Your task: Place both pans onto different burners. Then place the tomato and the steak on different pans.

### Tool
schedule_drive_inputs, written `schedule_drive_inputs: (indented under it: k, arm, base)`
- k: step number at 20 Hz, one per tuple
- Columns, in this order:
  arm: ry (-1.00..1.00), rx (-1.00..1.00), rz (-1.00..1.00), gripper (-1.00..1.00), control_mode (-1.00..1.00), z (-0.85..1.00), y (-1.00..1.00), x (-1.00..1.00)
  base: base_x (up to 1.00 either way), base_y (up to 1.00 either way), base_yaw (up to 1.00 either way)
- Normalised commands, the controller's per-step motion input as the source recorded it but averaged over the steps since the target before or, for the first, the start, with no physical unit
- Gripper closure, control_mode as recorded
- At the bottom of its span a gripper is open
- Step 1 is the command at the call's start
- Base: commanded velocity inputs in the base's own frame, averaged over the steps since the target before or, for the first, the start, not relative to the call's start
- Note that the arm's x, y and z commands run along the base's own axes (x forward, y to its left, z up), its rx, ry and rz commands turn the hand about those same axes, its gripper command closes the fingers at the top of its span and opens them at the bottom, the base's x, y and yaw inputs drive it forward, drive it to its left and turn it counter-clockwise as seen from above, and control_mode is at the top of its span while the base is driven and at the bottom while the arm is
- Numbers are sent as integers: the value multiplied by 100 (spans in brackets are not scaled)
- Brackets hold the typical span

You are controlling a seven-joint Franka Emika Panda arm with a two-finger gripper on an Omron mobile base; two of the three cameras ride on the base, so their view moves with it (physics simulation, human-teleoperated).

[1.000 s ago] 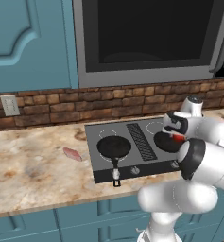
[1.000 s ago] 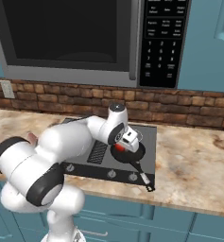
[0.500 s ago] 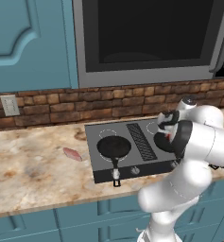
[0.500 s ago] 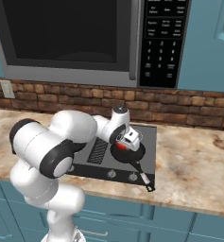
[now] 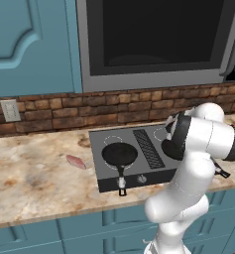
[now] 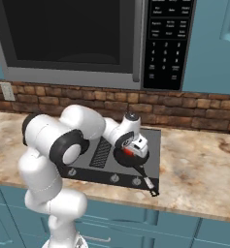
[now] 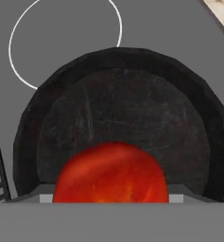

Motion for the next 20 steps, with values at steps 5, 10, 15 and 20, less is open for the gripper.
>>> schedule_drive_inputs:
  k: [5, 10, 15, 20]
  arm:
    - [0, 0, 0, 100, -100, -29, -3, 14]
    - [0, 0, 0, 100, -100, -23, 0, 16]
    - [0, 0, 0, 100, -100, -11, 0, 8]
    - [0, 0, 0, -100, -100, 0, 0, 0]
  base:
    - [0, 0, 0]
    - [0, 0, 0]
    - [0, 0, 0]
    - [0, 0, 0]
